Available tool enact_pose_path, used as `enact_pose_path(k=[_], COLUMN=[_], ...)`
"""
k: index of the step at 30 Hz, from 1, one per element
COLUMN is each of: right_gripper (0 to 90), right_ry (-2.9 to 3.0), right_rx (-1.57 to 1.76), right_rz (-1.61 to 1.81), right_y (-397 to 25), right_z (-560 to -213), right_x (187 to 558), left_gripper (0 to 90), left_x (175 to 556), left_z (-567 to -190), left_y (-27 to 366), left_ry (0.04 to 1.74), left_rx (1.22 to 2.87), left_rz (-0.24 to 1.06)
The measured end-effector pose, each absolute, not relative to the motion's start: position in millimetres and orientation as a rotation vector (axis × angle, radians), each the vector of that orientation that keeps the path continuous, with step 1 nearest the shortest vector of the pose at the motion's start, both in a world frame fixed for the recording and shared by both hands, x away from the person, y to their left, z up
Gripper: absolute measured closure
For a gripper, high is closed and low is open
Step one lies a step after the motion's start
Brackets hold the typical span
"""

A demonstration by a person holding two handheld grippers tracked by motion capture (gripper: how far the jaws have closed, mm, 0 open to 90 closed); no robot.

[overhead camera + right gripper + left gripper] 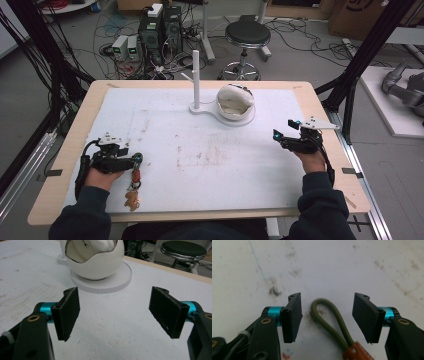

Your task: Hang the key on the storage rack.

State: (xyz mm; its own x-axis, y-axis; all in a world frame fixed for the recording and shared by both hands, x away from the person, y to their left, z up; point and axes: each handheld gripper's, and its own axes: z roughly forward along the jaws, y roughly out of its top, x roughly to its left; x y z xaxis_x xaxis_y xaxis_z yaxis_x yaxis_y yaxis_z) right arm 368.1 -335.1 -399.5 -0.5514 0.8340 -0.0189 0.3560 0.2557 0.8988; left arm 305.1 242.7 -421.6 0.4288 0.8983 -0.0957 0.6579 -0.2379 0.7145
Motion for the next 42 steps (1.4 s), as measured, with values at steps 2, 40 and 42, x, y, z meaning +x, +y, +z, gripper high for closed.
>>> enact_pose_path(k=[2, 40, 42], right_gripper=[25.3, 25.6, 25.7], right_ry=[2.034, 2.031, 2.032], right_rx=[1.085, 1.083, 1.088], right_rz=[1.258, 1.252, 1.254], right_y=[-334.8, -336.4, -336.3], right_z=[-399.8, -400.9, -401.5], right_x=[367.5, 368.2, 368.6], left_gripper=[41.2, 68.1, 69.7], left_x=[298.5, 317.7, 321.7], left_z=[-424.3, -434.5, -433.2], left_y=[238.3, 207.7, 211.0], left_ry=[1.312, 1.151, 1.158], left_rx=[2.021, 2.184, 2.169], left_rz=[0.44, 0.463, 0.431])
